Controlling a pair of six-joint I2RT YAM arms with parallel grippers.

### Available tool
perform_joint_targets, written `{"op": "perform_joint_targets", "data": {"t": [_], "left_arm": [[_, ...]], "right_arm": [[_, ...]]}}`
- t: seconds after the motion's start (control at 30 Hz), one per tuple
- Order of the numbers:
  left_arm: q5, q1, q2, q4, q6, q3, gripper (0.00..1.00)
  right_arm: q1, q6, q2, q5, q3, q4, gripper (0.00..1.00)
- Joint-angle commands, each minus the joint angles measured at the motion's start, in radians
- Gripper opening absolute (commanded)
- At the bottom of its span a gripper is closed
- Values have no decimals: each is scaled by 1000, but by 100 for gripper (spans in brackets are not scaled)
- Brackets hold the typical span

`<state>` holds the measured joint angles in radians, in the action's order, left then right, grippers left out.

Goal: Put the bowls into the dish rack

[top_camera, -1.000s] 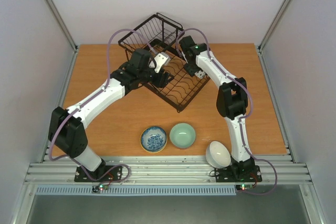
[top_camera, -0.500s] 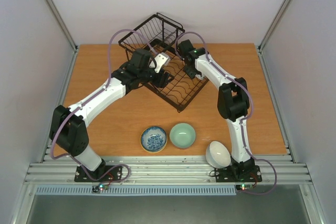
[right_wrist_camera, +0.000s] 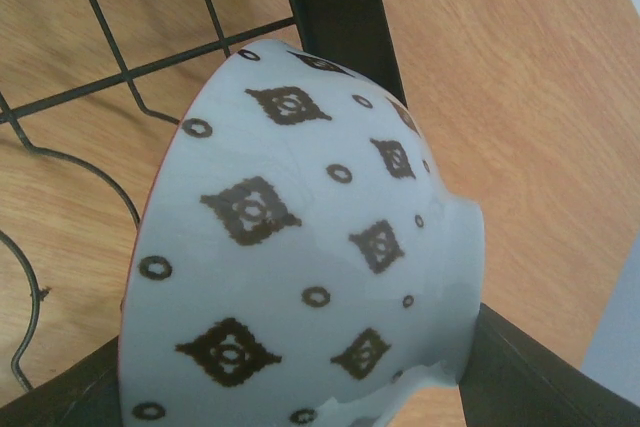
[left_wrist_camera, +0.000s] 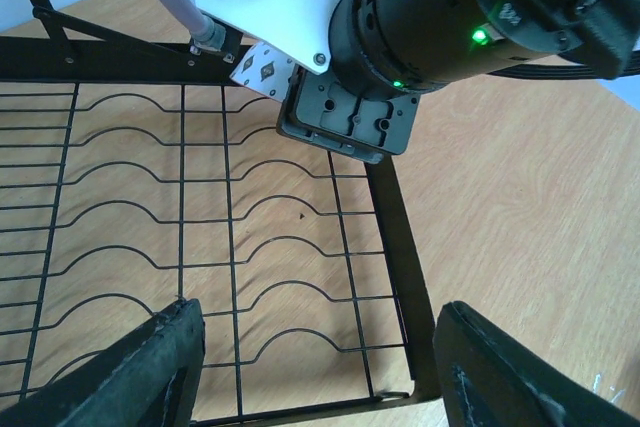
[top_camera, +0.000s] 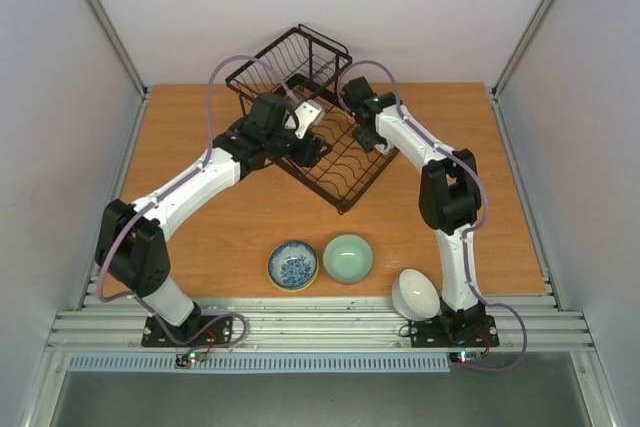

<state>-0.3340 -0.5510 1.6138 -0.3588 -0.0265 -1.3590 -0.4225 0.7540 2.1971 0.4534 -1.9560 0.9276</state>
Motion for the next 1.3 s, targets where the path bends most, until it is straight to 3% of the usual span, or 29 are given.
{"op": "perform_joint_targets", "data": {"t": [0.0,0.33,1.07,1.17,1.27], "left_arm": [[-17,3,26,49,11,6,64],[-20,5,27,51,11,11,64],[-1,20,-10,62,11,21,64],[0,22,-28,60,11,20,64],[6,22,-38,60,11,21,64]], "right_arm": [[-19,-25,-82,17,12,3,1],[-52,-23,-106,28,28,-6,1],[-41,-7,27,-6,0,-12,3],[-37,-29,28,-10,-6,-2,15],[-33,-54,10,-10,-6,1,42]]}}
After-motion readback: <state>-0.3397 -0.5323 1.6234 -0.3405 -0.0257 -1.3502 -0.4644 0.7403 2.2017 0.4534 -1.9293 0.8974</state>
